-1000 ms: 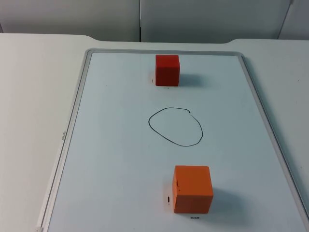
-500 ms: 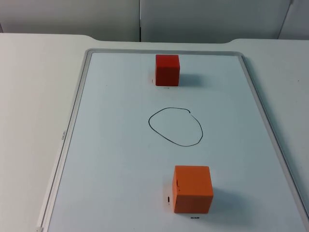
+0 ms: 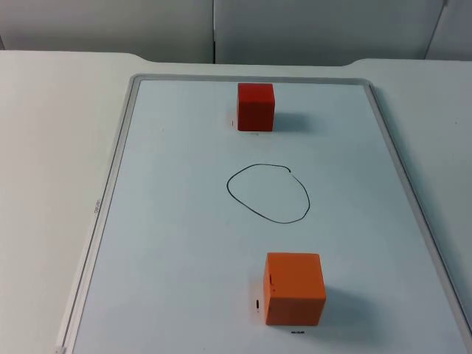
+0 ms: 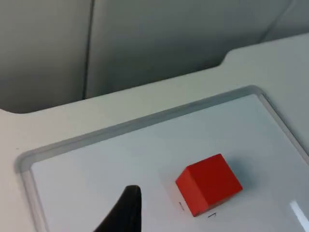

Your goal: Pick up one cube with the left hand and another cube with the right hand. First place the cube in the right hand at the target position, then stack the cube in the left hand on top.

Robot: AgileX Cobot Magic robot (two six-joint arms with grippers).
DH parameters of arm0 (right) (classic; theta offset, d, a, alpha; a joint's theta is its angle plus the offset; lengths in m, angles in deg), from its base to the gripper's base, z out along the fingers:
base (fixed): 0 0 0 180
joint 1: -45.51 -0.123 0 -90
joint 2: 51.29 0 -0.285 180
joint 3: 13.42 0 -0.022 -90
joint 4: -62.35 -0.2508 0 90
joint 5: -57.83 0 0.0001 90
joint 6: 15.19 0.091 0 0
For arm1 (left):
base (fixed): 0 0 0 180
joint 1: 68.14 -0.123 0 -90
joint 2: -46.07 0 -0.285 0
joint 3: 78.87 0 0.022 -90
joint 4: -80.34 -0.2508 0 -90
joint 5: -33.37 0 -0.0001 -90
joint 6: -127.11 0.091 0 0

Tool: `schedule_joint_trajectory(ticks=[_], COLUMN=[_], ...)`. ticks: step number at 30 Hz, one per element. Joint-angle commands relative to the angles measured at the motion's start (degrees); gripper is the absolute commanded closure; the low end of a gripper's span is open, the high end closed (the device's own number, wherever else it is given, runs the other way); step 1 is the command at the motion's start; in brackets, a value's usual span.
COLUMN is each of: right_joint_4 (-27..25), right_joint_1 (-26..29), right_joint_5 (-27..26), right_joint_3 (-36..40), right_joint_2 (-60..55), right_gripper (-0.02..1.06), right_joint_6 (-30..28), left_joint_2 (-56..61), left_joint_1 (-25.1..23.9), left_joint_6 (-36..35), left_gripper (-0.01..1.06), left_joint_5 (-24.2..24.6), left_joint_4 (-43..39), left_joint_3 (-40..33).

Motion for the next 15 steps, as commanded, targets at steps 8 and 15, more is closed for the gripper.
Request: schedule_joint_trajectory(ticks=[8, 15], right_joint_4=[-0.30, -0.30], right_joint_1=[-0.11, -0.11], right_joint_5=[-0.58, -0.58], right_joint_3=[0.49, 0.49], right_joint_2=[0.23, 0.23], right_gripper=[0.00, 0.00], right_joint_6=[-0.39, -0.39], left_joint_2=[-18.42, -29.61], left_joint_1=[5.06, 9.39], left_joint_6=[-21.63, -34.01], left_gripper=[0.01, 0.01], left_joint_5=[10.05, 17.75], left_joint_4=[-17.78, -31.23], left_joint_3=[20.33, 35.74])
